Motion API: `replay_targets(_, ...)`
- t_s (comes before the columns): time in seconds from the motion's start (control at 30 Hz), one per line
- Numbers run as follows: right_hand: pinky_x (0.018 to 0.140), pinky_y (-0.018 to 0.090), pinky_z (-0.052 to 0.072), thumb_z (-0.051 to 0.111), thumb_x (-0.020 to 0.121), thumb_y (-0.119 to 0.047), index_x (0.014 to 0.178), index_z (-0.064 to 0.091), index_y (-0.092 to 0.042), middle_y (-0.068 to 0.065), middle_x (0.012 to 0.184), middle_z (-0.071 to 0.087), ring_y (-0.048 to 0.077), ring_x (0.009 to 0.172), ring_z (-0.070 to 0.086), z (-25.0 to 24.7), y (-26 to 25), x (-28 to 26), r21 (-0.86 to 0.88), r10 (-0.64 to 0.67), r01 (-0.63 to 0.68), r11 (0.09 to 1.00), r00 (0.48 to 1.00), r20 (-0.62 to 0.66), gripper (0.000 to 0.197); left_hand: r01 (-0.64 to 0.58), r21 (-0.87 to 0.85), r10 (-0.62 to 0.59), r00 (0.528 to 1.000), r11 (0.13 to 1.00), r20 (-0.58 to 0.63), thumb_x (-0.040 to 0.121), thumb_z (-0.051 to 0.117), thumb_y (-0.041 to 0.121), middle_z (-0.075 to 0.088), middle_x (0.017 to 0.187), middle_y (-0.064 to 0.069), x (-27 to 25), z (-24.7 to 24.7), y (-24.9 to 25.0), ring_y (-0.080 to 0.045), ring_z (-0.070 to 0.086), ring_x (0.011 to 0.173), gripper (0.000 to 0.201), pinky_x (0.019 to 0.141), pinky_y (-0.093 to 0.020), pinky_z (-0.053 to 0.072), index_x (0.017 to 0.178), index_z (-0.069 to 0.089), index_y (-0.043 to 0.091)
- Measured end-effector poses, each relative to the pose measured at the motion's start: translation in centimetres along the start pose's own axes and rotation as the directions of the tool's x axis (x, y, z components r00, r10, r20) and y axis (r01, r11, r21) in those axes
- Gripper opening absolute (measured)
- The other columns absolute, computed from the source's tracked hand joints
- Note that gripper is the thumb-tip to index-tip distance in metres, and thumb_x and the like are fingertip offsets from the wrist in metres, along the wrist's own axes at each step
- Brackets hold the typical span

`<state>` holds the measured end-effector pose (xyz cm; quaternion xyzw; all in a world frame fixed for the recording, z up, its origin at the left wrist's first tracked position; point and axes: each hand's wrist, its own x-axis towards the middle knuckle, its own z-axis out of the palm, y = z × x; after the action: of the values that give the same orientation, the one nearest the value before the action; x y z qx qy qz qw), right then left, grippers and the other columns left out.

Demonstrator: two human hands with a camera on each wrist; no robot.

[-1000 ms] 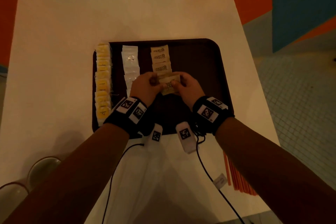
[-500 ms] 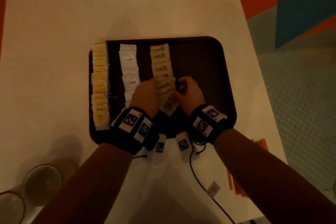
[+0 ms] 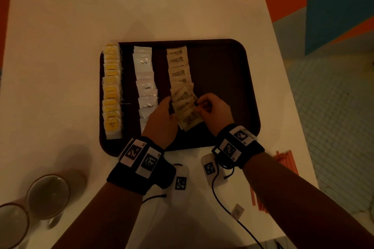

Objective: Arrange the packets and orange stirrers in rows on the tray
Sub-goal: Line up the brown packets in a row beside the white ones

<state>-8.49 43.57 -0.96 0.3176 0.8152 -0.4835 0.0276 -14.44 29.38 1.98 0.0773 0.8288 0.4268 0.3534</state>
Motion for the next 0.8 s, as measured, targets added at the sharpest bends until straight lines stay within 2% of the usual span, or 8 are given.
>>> replay_targets(0.1, 0.057, 0.005, 0.042, 0.064, 0.081, -0.01, 0.091, 0.06, -0.013, -0.003, 0.087, 0.059, 0.002, 0.071, 0.052, 0.1, -0.1, 0.1, -0.054, -0.002, 0.004, 0.999, 1.0, 0.028, 0.012, 0.005, -0.134, -0.001, 1.0, 0.991, 0.029, 0.093, 0.037, 0.001, 0.047, 0.125, -0.003, -0.7, 0.7, -0.4, -0.016, 0.049, 0.111, 0.046, 0.093, -0.033, 0.047, 0.137, 0.032, 0.016)
replay_targets(0.2, 0.065, 0.008, 0.042, 0.066, 0.079, -0.011, 0.09, 0.062, -0.012, 0.002, 0.099, 0.06, 0.005, 0.075, 0.053, 0.0, 0.0, 0.1, -0.152, -0.038, 0.042, 0.988, 0.999, 0.032, 0.012, 0.005, -0.188, -0.001, 1.0, 0.982, 0.021, 0.093, 0.037, 0.0, 0.045, 0.113, 0.008, -1.0, 1.0, -0.8, -0.005, 0.049, 0.095, 0.046, 0.076, -0.019, 0.046, 0.134, 0.034, 0.019)
replay_targets(0.27, 0.073, 0.017, 0.045, 0.066, 0.08, -0.011, 0.093, 0.064, -0.01, 0.006, 0.108, 0.059, 0.009, 0.083, 0.055, -0.1, 0.1, -0.1, -0.18, -0.049, 0.059, 0.982, 0.997, 0.063, 0.014, 0.007, -0.215, -0.003, 1.0, 0.976, 0.015, 0.092, 0.039, -0.001, 0.047, 0.112, 0.007, -1.1, 1.2, -1.1, -0.002, 0.051, 0.089, 0.045, 0.073, -0.017, 0.046, 0.131, 0.036, 0.02)
replay_targets(0.37, 0.075, 0.018, 0.045, 0.064, 0.082, -0.012, 0.097, 0.065, -0.009, 0.007, 0.112, 0.06, 0.011, 0.087, 0.056, 0.0, 0.4, -0.7, -0.212, -0.028, 0.051, 0.976, 0.994, 0.107, 0.016, 0.009, -0.224, -0.005, 1.0, 0.975, 0.022, 0.091, 0.037, -0.002, 0.049, 0.114, 0.005, -1.0, 1.3, -1.4, -0.005, 0.054, 0.094, 0.045, 0.071, -0.016, 0.048, 0.131, 0.037, 0.019)
replay_targets(0.47, 0.077, 0.015, 0.042, 0.062, 0.083, -0.011, 0.099, 0.065, -0.009, 0.007, 0.111, 0.06, 0.007, 0.09, 0.053, -0.5, 0.6, -1.0, -0.243, -0.056, 0.074, 0.967, 0.995, 0.079, 0.016, -0.009, -0.165, 0.011, 1.0, 0.986, 0.011, 0.093, 0.037, 0.001, 0.047, 0.114, 0.008, -0.9, 1.2, -1.5, -0.006, 0.049, 0.102, 0.043, 0.069, -0.01, 0.043, 0.133, 0.035, 0.018)
replay_targets(0.57, 0.095, 0.019, 0.042, 0.055, 0.086, -0.005, 0.117, 0.06, -0.012, 0.006, 0.128, 0.051, 0.012, 0.112, 0.05, -0.8, 0.0, -0.3, -0.223, -0.154, 0.165, 0.961, 0.986, 0.067, 0.032, -0.046, -0.2, 0.043, 0.999, 0.979, -0.017, 0.094, 0.036, 0.003, 0.044, 0.111, 0.012, -0.5, 1.2, -1.1, -0.003, 0.046, 0.101, 0.041, 0.069, -0.006, 0.04, 0.134, 0.033, 0.017)
replay_targets(0.67, 0.099, 0.019, 0.037, 0.051, 0.088, -0.005, 0.126, 0.053, -0.013, 0.006, 0.134, 0.045, 0.016, 0.122, 0.045, -0.5, -0.8, 0.7, -0.221, -0.156, 0.179, 0.959, 0.981, 0.117, 0.039, -0.048, -0.327, 0.041, 0.999, 0.944, -0.028, 0.093, 0.036, -0.002, 0.046, 0.105, 0.016, 0.2, 1.6, -0.5, 0.0, 0.049, 0.096, 0.047, 0.068, -0.009, 0.046, 0.135, 0.029, 0.017)
replay_targets(0.8, 0.088, 0.018, 0.04, 0.051, 0.09, -0.012, 0.121, 0.057, -0.012, 0.01, 0.122, 0.054, 0.02, 0.108, 0.055, -0.2, -1.0, 0.8, -0.241, -0.101, 0.134, 0.961, 0.984, 0.146, 0.032, -0.046, -0.373, 0.034, 0.999, 0.927, -0.038, 0.092, 0.039, -0.003, 0.05, 0.102, 0.015, 0.8, 1.8, -0.5, -0.008, 0.052, 0.1, 0.05, 0.084, -0.026, 0.049, 0.138, 0.026, 0.012)
